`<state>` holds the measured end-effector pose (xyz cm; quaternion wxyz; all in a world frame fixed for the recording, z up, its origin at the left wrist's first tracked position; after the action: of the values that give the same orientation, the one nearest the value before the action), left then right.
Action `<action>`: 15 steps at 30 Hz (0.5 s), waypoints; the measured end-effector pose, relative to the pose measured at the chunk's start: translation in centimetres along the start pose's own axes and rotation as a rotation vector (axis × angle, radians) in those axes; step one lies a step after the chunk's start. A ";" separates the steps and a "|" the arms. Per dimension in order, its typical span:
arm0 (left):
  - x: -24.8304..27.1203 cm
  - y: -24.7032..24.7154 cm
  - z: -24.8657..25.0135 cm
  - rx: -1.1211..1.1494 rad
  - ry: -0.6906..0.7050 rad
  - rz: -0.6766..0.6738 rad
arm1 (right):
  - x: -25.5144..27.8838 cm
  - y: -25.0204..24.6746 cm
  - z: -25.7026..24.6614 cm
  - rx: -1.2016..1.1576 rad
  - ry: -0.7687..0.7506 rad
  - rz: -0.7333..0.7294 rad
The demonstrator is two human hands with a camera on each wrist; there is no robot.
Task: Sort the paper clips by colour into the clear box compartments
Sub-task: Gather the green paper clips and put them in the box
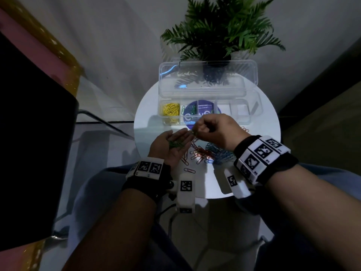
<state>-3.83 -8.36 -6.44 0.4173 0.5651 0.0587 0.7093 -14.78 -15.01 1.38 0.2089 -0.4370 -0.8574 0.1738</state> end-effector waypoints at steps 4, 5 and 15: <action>0.2 1.1 -0.7 0.049 -0.039 -0.071 | -0.2 1.9 -3.6 0.311 -0.172 -0.072; 0.3 1.3 -0.7 0.054 -0.042 -0.086 | -0.2 2.1 -3.9 0.319 -0.177 -0.071; 0.2 -0.9 1.3 0.055 0.018 0.006 | -1.3 1.1 2.2 0.513 0.066 -0.026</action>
<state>-2.28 -8.11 -6.32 0.3989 0.5700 0.0800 0.7139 -14.47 -15.78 -1.29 0.3429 -0.3642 -0.7835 0.3686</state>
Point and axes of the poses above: each hand's wrist, its own x-axis away from the middle knuckle, its own y-axis out of the palm, z = x × y, the point moved 8 cm from there along -x, towards the middle knuckle, and after that the axes turned 4 degrees about x, right-handed, at the moved point
